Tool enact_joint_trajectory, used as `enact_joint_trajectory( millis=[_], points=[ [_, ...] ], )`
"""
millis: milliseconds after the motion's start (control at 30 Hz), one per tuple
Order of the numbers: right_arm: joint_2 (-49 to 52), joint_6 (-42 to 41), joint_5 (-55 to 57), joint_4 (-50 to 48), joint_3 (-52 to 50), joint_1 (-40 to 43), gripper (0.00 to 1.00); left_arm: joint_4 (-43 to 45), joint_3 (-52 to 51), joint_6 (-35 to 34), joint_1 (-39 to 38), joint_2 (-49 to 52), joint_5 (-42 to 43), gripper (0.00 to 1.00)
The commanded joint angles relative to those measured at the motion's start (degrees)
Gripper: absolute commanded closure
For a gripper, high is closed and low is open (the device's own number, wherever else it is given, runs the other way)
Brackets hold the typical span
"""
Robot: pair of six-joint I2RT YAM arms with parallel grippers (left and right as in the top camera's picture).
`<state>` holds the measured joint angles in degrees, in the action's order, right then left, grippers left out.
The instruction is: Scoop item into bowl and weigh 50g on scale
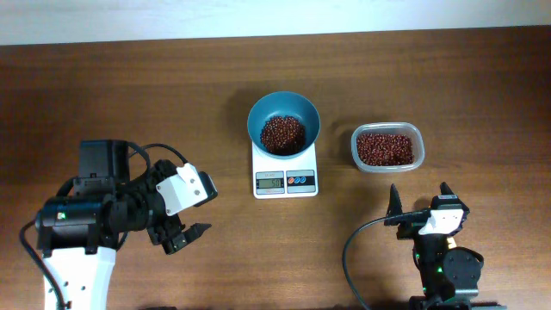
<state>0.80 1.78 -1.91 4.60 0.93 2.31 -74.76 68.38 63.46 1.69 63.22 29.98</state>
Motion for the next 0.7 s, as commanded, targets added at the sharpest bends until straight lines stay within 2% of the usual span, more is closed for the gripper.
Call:
enact_joint_trajectory(
  millis=[0, 500, 567, 600, 667],
  points=[
    [-0.59, 0.13, 0.70, -0.13, -0.61, -0.52, 0.01, -0.13, 1.05, 0.92, 0.35, -0.46, 0.20, 0.02],
    [-0.59, 0.13, 0.68, -0.13, -0.61, -0.52, 0.01, -0.13, 1.05, 0.92, 0.35, -0.46, 0.22, 0.02],
    [-0.59, 0.13, 0.70, -0.15, -0.61, -0.52, 0.01, -0.09, 1.05, 0.94, 0.35, -0.46, -4.42, 0.02],
    [-0.59, 0.13, 0.70, -0.13, -0.61, -0.52, 0.01, 0.11, 1.05, 0.92, 0.35, -0.46, -11.56, 0.02],
    [-0.59, 0.13, 0.70, -0.13, -0.61, -0.52, 0.01, 0.15, 1.05, 0.94, 0.35, -0.46, -18.10, 0.02]
  ],
)
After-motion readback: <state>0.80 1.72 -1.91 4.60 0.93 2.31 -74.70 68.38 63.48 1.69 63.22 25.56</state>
